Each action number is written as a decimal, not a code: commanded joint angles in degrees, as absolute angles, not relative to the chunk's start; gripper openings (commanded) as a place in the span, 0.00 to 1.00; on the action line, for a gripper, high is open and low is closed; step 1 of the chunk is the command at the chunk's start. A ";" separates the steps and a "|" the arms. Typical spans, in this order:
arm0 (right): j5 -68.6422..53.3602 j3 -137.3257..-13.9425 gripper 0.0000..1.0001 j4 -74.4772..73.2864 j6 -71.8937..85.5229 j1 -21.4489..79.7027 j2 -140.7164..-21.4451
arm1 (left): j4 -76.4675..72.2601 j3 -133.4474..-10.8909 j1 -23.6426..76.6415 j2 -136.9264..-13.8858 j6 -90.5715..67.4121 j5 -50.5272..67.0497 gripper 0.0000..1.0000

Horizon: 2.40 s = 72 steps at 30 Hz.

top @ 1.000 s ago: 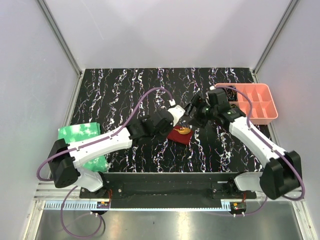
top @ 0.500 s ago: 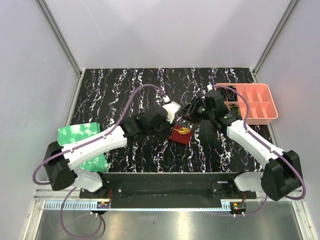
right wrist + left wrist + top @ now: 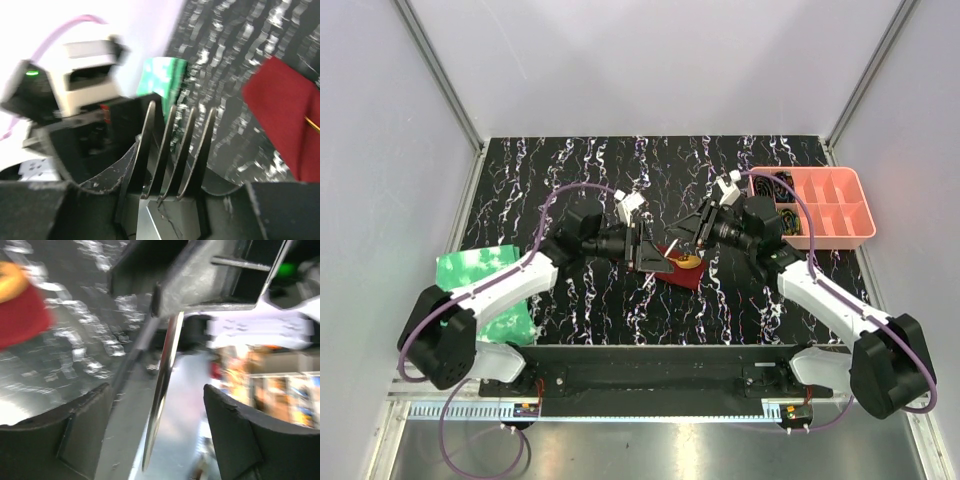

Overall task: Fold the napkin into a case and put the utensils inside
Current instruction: Pass from the right arm to the left, then pass from the left arm to the right

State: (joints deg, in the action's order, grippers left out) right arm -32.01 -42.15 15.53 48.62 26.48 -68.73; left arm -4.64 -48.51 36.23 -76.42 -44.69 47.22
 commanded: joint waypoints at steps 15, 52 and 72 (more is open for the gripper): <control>-15.65 -56.85 0.95 -26.00 44.74 25.93 -60.82 | 25.13 -59.94 43.05 -67.86 -11.98 6.17 0.00; -40.95 -77.43 0.19 -43.77 22.15 24.00 -81.82 | 27.86 -55.72 63.72 -62.67 16.52 -22.41 0.00; -9.77 -44.75 0.00 -26.74 46.84 17.93 -58.28 | 21.45 -57.66 35.26 -68.98 -22.66 9.52 0.44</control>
State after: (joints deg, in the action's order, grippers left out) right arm -23.00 -50.63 -34.37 37.93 17.93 -63.61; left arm 28.91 -57.82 42.89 -67.13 -7.68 -8.60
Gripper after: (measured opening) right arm 0.012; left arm 0.533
